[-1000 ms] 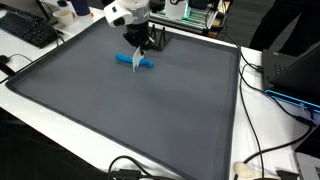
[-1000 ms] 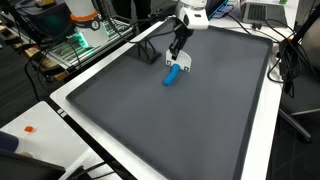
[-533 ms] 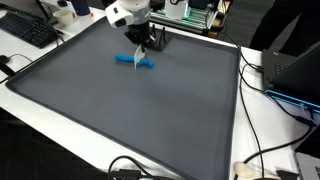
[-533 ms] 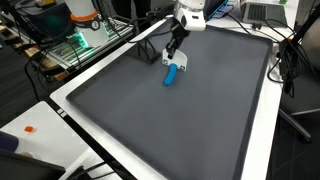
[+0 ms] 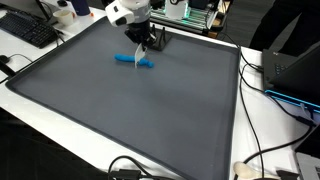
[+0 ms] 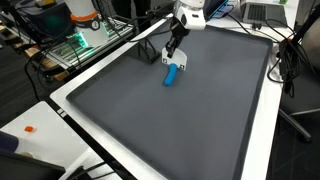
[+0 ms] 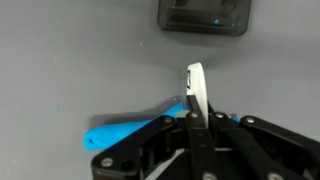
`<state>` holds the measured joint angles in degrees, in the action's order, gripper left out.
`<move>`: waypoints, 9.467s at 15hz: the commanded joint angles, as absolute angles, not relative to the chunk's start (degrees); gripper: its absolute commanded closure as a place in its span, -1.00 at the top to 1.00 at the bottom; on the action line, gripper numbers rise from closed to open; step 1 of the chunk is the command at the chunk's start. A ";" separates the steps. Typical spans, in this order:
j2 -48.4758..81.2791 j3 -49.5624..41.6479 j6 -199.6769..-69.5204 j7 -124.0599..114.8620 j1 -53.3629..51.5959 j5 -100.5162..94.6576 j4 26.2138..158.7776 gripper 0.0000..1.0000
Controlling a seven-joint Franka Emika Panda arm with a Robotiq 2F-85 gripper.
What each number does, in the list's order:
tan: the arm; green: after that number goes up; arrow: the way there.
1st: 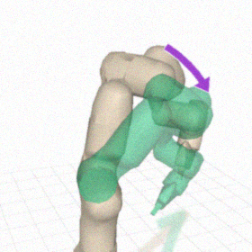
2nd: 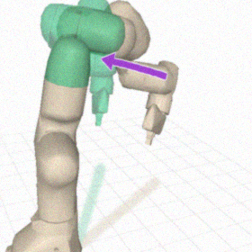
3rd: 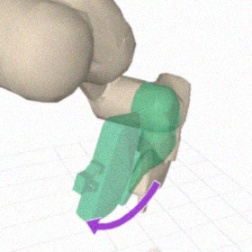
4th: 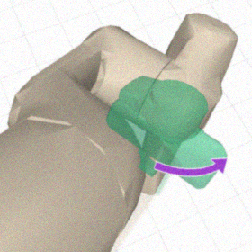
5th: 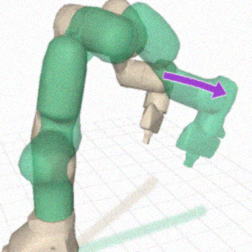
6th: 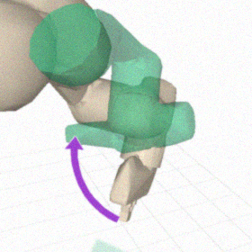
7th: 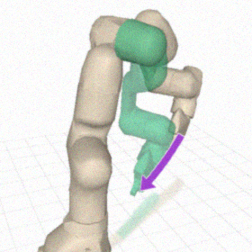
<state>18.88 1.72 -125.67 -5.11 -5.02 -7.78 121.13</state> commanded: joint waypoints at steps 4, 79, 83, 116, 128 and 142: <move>15.39 2.24 -123.37 -2.19 -4.39 -6.43 121.69 -0.98; 16.85 0.97 -118.17 2.62 -2.59 -10.75 120.26 -0.98; 15.75 0.67 -118.11 2.77 -2.57 -11.65 119.74 -0.98; 23.22 -0.50 -127.31 4.89 -2.80 -20.26 117.06 -0.98; 23.31 -0.83 -127.72 5.56 -1.68 -18.46 119.15 -0.98; 21.92 -0.19 -122.49 9.25 -0.42 -15.71 119.44 -0.98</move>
<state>22.10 -0.47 -124.60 7.05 -1.41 -17.36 117.55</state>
